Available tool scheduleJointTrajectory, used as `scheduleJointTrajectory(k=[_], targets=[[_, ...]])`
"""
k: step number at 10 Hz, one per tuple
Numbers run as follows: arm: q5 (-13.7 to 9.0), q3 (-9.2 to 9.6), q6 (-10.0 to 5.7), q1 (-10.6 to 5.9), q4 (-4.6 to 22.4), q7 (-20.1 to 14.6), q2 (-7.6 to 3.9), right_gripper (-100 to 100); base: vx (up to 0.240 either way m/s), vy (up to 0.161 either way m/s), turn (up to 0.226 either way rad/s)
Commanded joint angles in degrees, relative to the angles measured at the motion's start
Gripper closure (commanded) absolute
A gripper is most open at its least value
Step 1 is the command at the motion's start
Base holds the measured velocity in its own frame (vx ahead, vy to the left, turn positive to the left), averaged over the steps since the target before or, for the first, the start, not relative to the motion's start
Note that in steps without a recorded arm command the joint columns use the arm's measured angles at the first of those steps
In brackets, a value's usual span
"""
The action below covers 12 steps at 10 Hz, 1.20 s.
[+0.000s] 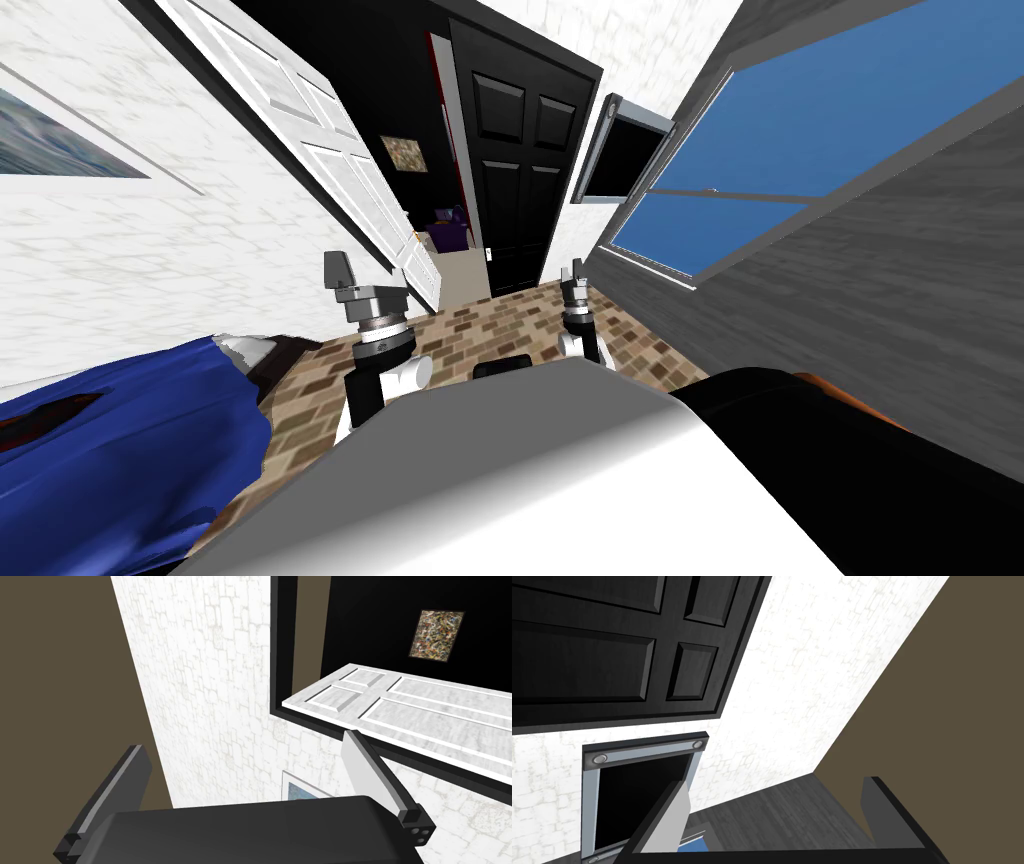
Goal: Push the door open
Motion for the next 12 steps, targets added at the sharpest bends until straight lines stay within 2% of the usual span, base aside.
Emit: scheduleJointTrajectory(k=[1, 2, 6, 12], targets=[[-0.1, -0.06, -0.34, -0.75, 1.9, -0.1, -0.36, -100, 0.151, -0.021, 0.022], [-0.1, -0.09, -0.45, -1.01, 2.6, -0.1, -0.47, -100, 0.106, 0.019, 0.031], [-0.4, -0.28, -1.47, -3.28, 8.3, -0.4, -1.29, -100, 0.108, 0.024, 0.027], [-0.7, -0.52, -2.7, -6.04, 15.4, -0.8, -2.02, -100, 0.107, 0.015, 0.024]])
